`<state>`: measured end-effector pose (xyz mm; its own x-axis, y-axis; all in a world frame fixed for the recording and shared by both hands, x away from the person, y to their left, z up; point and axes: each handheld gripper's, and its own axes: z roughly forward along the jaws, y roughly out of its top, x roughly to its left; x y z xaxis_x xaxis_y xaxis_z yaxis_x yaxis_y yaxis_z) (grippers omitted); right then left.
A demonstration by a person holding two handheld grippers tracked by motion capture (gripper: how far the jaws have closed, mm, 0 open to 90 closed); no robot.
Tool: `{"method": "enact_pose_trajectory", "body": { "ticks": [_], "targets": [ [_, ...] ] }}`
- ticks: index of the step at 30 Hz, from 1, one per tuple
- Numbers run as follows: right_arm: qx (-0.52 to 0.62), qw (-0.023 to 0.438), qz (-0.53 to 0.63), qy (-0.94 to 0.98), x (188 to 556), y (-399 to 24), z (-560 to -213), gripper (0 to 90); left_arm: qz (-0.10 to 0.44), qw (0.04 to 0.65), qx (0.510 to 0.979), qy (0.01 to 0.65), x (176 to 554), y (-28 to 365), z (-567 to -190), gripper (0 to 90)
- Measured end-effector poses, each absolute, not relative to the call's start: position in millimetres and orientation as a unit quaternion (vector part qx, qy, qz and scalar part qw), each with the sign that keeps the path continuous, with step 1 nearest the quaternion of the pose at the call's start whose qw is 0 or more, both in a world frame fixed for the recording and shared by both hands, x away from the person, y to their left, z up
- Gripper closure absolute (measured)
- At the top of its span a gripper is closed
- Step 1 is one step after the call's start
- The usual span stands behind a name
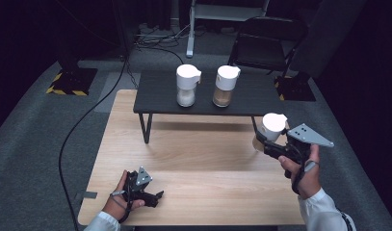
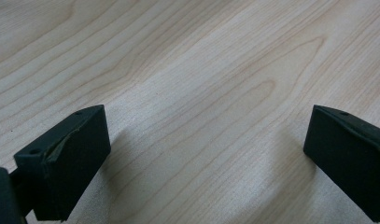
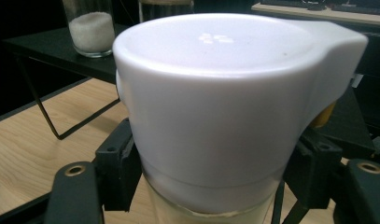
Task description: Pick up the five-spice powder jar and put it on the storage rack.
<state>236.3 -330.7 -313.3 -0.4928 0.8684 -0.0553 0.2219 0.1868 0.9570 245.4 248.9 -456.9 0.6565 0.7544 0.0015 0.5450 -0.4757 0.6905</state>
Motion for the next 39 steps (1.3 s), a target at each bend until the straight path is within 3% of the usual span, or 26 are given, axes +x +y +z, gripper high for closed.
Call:
{"method": "enact_pose_trajectory", "body": {
  "ticks": [39],
  "targets": [
    [0.41, 0.363, 0.5, 0.671, 291, -304, -259, 29.9, 0.154, 0.339, 0.844, 0.386, 246, 249, -457, 0.2]
  ]
}}
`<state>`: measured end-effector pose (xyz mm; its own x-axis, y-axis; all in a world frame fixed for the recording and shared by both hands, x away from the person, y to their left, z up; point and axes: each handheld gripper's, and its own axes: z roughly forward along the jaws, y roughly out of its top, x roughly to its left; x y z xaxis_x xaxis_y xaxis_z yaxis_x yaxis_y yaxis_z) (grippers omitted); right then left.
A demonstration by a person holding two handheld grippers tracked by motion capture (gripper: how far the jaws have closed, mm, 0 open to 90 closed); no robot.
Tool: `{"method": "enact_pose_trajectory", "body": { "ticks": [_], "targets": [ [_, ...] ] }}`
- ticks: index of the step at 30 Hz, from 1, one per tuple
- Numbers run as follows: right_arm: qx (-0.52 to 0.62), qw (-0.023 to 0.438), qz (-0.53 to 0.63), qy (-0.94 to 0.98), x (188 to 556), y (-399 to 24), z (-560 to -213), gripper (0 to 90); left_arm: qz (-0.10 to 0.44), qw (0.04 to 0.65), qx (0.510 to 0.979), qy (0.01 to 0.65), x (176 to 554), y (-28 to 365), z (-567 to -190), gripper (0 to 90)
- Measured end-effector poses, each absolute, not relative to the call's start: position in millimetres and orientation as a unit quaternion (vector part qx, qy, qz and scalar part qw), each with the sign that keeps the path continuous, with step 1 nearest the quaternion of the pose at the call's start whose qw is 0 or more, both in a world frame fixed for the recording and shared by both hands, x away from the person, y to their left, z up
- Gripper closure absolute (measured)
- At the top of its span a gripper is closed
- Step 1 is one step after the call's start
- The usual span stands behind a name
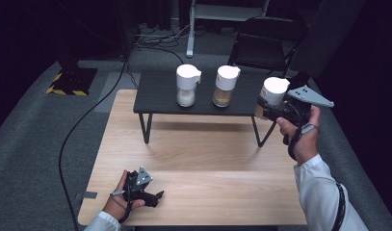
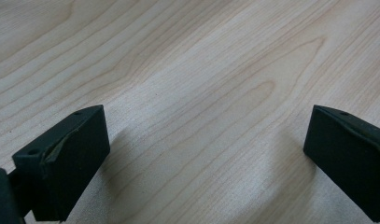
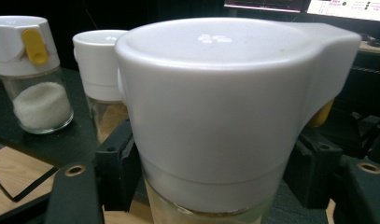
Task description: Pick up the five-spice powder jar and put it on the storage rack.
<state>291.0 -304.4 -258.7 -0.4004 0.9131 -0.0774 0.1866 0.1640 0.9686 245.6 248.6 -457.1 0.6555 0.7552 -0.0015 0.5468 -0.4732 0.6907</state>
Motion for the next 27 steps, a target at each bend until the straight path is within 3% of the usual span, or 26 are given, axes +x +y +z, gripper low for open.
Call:
{"method": "enact_pose_trajectory", "body": {
  "ticks": [27],
  "targets": [
    [0.434, 0.368, 0.495, 0.656, 331, -287, -251, 29.9, 0.154, 0.339, 0.844, 0.386, 246, 249, -457, 0.2]
  ]
}}
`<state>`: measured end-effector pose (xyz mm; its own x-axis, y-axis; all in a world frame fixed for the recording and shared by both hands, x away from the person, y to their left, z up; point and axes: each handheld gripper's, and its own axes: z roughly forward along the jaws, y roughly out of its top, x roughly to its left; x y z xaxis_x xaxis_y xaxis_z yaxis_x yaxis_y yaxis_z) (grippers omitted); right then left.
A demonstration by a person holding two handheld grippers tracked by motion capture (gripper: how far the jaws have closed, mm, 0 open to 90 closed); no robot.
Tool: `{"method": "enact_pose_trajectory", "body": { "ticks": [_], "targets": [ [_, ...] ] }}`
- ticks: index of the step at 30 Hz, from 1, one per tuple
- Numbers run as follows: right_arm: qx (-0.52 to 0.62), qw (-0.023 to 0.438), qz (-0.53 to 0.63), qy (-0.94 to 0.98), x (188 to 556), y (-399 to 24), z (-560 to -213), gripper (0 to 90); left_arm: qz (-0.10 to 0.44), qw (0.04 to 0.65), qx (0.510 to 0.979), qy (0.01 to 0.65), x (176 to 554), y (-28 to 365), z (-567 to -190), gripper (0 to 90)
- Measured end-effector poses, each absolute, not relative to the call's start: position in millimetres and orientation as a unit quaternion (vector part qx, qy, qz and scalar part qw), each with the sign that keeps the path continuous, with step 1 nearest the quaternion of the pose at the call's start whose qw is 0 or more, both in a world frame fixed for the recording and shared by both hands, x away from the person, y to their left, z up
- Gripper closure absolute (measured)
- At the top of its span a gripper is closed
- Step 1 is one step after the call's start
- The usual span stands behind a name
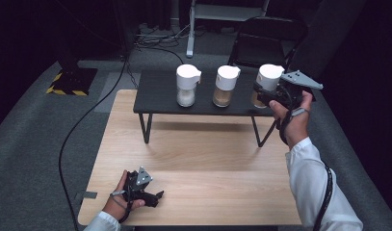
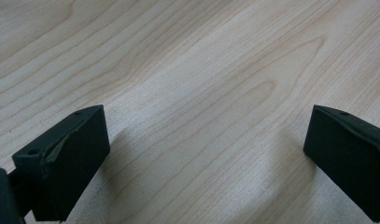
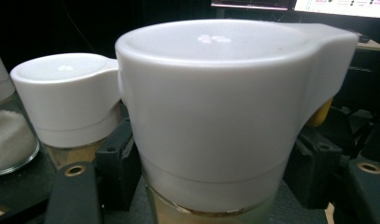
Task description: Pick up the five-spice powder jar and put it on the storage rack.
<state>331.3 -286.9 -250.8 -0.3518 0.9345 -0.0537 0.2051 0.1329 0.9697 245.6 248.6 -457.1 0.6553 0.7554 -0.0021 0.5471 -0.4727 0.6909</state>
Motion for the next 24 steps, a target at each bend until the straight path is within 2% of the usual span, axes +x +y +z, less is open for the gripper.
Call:
{"method": "enact_pose_trajectory", "body": {
  "ticks": [24],
  "targets": [
    [0.469, 0.355, 0.481, 0.651, 361, -277, -269, 29.8, 0.154, 0.339, 0.845, 0.385, 246, 249, -457, 0.2]
  ]
}}
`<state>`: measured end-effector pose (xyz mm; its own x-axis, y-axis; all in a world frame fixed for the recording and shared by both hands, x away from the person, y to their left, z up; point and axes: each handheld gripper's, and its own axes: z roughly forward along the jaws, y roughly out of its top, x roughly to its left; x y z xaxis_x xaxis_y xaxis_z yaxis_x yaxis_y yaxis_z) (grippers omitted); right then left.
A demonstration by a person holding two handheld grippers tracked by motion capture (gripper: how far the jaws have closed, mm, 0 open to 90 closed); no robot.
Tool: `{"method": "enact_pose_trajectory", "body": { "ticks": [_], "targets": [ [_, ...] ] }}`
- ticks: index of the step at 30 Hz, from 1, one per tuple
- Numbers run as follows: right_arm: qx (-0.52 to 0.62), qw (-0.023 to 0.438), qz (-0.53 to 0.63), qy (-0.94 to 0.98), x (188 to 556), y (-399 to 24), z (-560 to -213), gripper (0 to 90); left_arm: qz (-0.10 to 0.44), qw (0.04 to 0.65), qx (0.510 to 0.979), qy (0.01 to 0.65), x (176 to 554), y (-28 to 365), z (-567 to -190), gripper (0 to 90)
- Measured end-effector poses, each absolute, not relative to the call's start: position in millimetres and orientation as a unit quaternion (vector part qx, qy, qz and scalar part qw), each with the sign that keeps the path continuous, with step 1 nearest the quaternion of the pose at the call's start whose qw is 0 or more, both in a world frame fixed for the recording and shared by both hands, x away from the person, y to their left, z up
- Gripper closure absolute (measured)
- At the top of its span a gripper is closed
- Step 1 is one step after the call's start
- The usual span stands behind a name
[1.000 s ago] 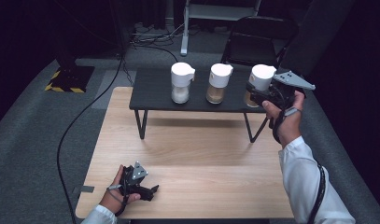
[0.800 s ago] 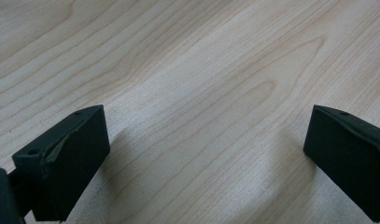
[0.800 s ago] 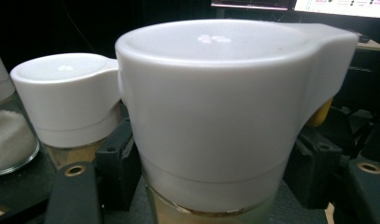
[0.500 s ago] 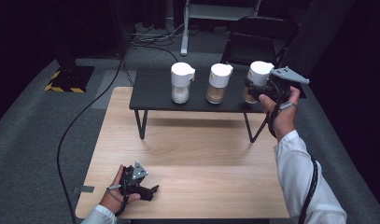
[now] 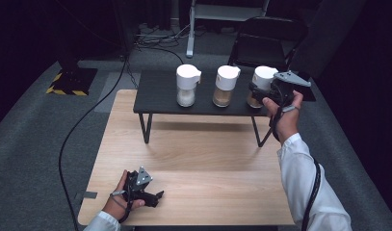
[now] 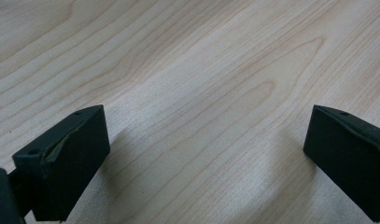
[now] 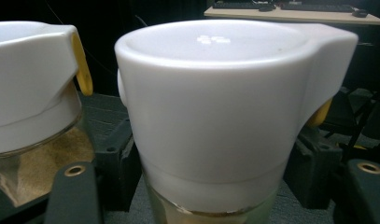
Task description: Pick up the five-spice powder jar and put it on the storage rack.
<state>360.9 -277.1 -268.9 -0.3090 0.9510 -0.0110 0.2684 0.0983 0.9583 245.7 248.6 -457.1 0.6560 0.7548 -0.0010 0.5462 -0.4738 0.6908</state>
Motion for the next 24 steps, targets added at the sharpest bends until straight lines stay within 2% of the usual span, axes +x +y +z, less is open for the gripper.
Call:
{"method": "enact_pose_trajectory", "body": {
  "ticks": [24],
  "targets": [
    [0.465, 0.337, 0.491, 0.655, 367.1, -286.3, -273.7, 29.0, 0.155, 0.339, 0.845, 0.385, 245.4, 248.4, -457.2, 0.5]
  ]
}}
